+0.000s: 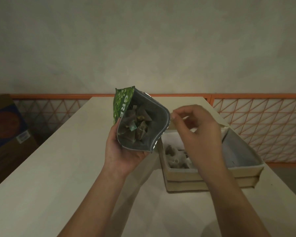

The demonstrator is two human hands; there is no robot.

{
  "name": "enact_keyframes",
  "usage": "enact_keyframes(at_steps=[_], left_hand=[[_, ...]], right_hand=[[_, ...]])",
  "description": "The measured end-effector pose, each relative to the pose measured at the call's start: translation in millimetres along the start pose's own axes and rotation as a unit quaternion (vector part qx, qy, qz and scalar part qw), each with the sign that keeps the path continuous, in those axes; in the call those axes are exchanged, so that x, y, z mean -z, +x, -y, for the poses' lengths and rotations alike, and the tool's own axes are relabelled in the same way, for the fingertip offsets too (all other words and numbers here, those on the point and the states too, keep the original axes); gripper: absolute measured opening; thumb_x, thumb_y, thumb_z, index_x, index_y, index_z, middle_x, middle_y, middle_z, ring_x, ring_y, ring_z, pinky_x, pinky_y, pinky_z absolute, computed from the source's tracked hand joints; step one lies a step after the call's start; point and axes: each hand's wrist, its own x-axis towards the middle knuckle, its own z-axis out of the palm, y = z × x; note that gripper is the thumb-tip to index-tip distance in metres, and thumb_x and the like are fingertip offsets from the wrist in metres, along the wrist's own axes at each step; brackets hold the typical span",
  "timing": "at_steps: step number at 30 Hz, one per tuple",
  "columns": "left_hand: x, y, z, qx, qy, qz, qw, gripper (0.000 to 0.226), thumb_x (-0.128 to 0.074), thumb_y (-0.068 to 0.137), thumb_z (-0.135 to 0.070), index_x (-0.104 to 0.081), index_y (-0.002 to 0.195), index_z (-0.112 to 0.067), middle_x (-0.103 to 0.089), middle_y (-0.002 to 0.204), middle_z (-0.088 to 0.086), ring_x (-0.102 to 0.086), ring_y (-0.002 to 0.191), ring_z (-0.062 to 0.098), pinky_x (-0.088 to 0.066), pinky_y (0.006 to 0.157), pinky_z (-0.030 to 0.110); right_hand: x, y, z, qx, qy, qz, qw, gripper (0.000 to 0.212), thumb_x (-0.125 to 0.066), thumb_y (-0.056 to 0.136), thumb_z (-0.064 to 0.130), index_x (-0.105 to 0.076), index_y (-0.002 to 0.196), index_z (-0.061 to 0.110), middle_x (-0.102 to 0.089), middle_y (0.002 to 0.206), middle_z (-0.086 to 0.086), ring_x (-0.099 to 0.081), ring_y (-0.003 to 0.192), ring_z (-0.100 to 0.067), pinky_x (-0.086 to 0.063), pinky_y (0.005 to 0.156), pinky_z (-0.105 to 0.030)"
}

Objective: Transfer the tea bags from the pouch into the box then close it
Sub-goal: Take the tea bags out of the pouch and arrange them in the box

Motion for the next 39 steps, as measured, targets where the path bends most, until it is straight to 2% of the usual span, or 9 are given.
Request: enact_keyframes(at_steps=[3, 7, 10, 13, 18, 25, 30, 35, 39], left_hand=[[0.1, 0.8, -0.7, -0.007, 0.007, -0.037, 0.999, 0.052, -0.049, 0.091, -0.052, -0.08, 0.103, -0.012, -0.073, 0.114, 0.011, -0.073, 0.092, 0.026, -0.06, 0.07, 0.034], [2.9, -0.8, -2.5, -0.019, 0.003, -0.058, 0.998, 0.047, -0.052, 0.086, -0.049, -0.082, 0.088, -0.013, -0.076, 0.1, 0.009, -0.074, 0.084, 0.023, -0.06, 0.07, 0.032], [4.7, -2.2, -4.3, -0.026, 0.024, -0.066, 0.997, 0.045, -0.058, 0.074, -0.05, -0.083, 0.086, -0.015, -0.076, 0.101, 0.009, -0.075, 0.084, 0.024, -0.059, 0.075, 0.032], [6.0, -3.4, -7.9, -0.023, 0.033, -0.067, 0.997, 0.046, -0.062, 0.07, -0.05, -0.083, 0.092, -0.015, -0.075, 0.108, 0.011, -0.074, 0.09, 0.027, -0.054, 0.085, 0.035], [6.7, -2.5, -11.2, -0.019, 0.046, -0.052, 0.997, 0.051, -0.07, 0.06, -0.047, -0.082, 0.098, -0.016, -0.073, 0.115, 0.01, -0.072, 0.096, 0.026, -0.053, 0.085, 0.032], [7.0, -2.4, -7.6, -0.023, 0.025, -0.07, 0.997, 0.047, -0.056, 0.079, -0.051, -0.082, 0.095, -0.015, -0.075, 0.106, 0.01, -0.073, 0.089, 0.025, -0.055, 0.079, 0.032], [2.6, -2.1, -7.8, -0.01, 0.014, -0.045, 0.999, 0.048, -0.056, 0.081, -0.05, -0.081, 0.1, -0.012, -0.072, 0.111, 0.011, -0.069, 0.096, 0.026, -0.058, 0.08, 0.035], [0.1, 1.1, -5.0, 0.001, 0.005, -0.026, 1.0, 0.051, -0.065, 0.075, -0.048, -0.078, 0.107, -0.012, -0.068, 0.121, 0.012, -0.069, 0.095, 0.029, -0.059, 0.069, 0.033], [4.0, 4.6, -2.5, -0.003, 0.011, -0.029, 1.0, 0.049, -0.058, 0.081, -0.052, -0.079, 0.106, -0.015, -0.069, 0.123, 0.012, -0.07, 0.096, 0.03, -0.059, 0.07, 0.035]], right_hand=[[-22.5, 1.7, 21.2, 0.044, -0.018, 0.088, 0.995, 0.008, -0.071, 0.087, 0.018, -0.075, 0.095, 0.019, -0.07, 0.088, 0.007, -0.061, 0.079, -0.002, -0.046, 0.071, -0.008], [-63.8, 14.3, 21.2, 0.058, -0.189, 0.246, 0.949, 0.025, -0.058, 0.093, 0.016, -0.071, 0.115, 0.021, -0.066, 0.115, -0.002, -0.059, 0.107, -0.018, -0.05, 0.093, -0.033], [-83.1, 24.8, 19.6, 0.055, -0.244, 0.269, 0.93, 0.044, -0.057, 0.091, 0.011, -0.056, 0.133, 0.02, -0.055, 0.131, -0.003, -0.047, 0.124, -0.023, -0.048, 0.098, -0.039], [-92.7, 30.4, 16.5, 0.052, -0.26, 0.299, 0.917, 0.051, -0.06, 0.092, 0.023, -0.045, 0.141, 0.022, -0.053, 0.136, -0.004, -0.042, 0.127, -0.025, -0.042, 0.1, -0.041], [-96.1, 28.3, 10.6, 0.047, -0.349, 0.34, 0.872, 0.043, -0.059, 0.092, 0.04, -0.061, 0.127, 0.015, -0.045, 0.137, -0.01, -0.033, 0.129, -0.029, -0.032, 0.107, -0.042], [-83.7, 21.3, 7.3, 0.045, -0.277, 0.324, 0.904, 0.031, -0.062, 0.092, 0.03, -0.067, 0.119, 0.014, -0.058, 0.123, -0.006, -0.047, 0.117, -0.024, -0.041, 0.097, -0.034], [-55.7, 24.0, 13.9, 0.039, -0.138, 0.202, 0.969, 0.021, -0.067, 0.09, 0.022, -0.072, 0.11, 0.018, -0.071, 0.109, -0.001, -0.065, 0.098, -0.017, -0.05, 0.086, -0.027], [-19.9, 26.7, 17.2, 0.0, -0.006, 0.08, 0.997, 0.011, -0.071, 0.088, 0.021, -0.073, 0.098, 0.021, -0.064, 0.087, 0.02, -0.059, 0.077, 0.011, -0.045, 0.068, -0.007], [-0.3, 31.9, 16.8, -0.047, 0.087, 0.033, 0.995, 0.01, -0.071, 0.089, 0.016, -0.071, 0.098, 0.018, -0.069, 0.095, 0.008, -0.068, 0.082, -0.015, -0.059, 0.075, -0.033]])
